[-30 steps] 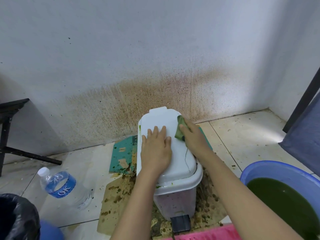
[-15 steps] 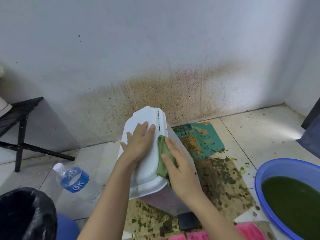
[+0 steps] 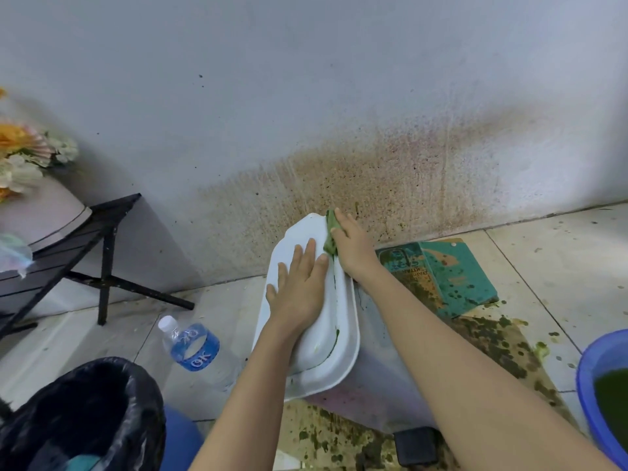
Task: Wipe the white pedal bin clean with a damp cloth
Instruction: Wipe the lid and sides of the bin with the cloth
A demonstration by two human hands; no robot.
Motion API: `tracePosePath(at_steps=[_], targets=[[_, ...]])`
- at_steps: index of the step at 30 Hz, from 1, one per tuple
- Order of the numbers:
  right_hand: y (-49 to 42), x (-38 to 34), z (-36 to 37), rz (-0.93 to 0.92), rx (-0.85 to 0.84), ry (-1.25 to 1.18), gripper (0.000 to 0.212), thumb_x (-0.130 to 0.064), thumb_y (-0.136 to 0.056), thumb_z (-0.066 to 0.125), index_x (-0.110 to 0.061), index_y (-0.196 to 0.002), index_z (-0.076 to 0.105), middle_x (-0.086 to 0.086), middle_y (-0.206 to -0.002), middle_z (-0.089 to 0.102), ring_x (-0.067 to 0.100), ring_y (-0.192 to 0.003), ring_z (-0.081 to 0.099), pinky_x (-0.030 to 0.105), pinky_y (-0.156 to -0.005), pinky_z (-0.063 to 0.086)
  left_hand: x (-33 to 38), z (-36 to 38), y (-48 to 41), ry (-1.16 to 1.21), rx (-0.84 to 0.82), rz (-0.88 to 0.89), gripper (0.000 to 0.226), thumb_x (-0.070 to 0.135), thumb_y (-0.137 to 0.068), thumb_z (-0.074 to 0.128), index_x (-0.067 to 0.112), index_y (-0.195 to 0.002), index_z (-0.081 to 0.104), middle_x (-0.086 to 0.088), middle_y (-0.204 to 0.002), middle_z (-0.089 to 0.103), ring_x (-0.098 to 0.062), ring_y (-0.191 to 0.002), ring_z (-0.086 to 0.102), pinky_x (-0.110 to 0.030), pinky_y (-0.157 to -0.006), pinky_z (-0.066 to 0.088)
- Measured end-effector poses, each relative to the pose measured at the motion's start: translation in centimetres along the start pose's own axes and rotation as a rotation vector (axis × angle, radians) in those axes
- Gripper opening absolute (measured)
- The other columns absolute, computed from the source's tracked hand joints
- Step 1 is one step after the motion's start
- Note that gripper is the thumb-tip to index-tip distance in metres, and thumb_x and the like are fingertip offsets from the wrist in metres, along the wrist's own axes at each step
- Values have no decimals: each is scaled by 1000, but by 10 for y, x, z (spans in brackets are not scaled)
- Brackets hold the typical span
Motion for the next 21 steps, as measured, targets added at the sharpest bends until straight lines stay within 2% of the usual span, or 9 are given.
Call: tracePosePath(at_steps=[2, 4, 7, 9, 11, 13, 17, 21], targets=[[24, 0, 6, -32, 9, -66, 48, -22, -107, 34, -21, -154, 26, 1, -164, 11, 14, -151, 5, 37, -123, 9, -4, -3, 3, 21, 2, 1, 52, 64, -100, 18, 59, -151, 7, 24, -165, -2, -15, -154, -7, -52, -120, -8], [66, 4, 13, -84, 12, -185, 46, -24, -107, 36, -26, -153, 29, -9, -162, 16, 5, -149, 7, 33, -123, 10, -11, -7, 5, 52, 14, -4, 51, 62, -101, 19, 58, -151, 9, 24, -165, 0, -14, -154, -5, -51, -120, -7], [145, 20, 25, -152, 40, -280, 40, -37, -105, 35, -51, -142, 31, -38, -151, 23, -9, -145, 10, 27, -121, 12, -21, -13, 4, 99, 3, -4, 52, 61, -101, 21, 58, -151, 9, 24, -165, 0, -12, -154, -5, -52, -122, -6], [186, 38, 33, -142, 89, -243, 38, -47, -102, 31, -60, -138, 26, -46, -148, 19, -13, -144, 5, 26, -120, 10, -25, -16, 2, 181, -32, -6, 56, 60, -99, 25, 55, -153, 13, 21, -166, 4, -17, -155, -1, -55, -122, 1], [199, 49, 36, -112, 131, -142, 40, -51, -99, 27, -58, -138, 22, -43, -150, 15, -9, -146, 1, 29, -122, 9, -23, -17, -2, 296, -74, -58, 64, 57, -91, 30, 51, -154, 18, 16, -165, 15, -25, -154, 12, -58, -121, 13], [195, 52, 36, -105, 155, -62, 42, -53, -100, 23, -52, -142, 22, -37, -152, 16, -4, -147, 3, 33, -123, 10, -15, -16, -1, 300, -64, -100, 70, 56, -87, 34, 48, -154, 18, 11, -163, 23, -28, -151, 20, -58, -120, 18], [140, 54, 27, -52, 123, -15, 46, -46, -105, 25, -42, -150, 30, -23, -156, 25, 6, -149, 12, 37, -122, 13, -2, -11, -2, 168, -28, -67, 77, 65, -89, 39, 41, -157, 12, 9, -166, 15, -29, -152, 16, -57, -120, 17], [83, 54, 18, -32, 35, -16, 48, -45, -105, 25, -37, -152, 29, -13, -160, 25, 13, -149, 15, 46, -121, 17, 2, -11, -7, 180, -37, -69, 81, 63, -85, 46, 41, -157, 14, 9, -164, 21, -30, -150, 22, -57, -118, 22]])
Point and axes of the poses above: each hand's wrist, its own y-axis away from the middle knuckle, its own z-axis out of the palm, x = y × z, the point moved 7 cm from there along -y, towards the middle knuckle
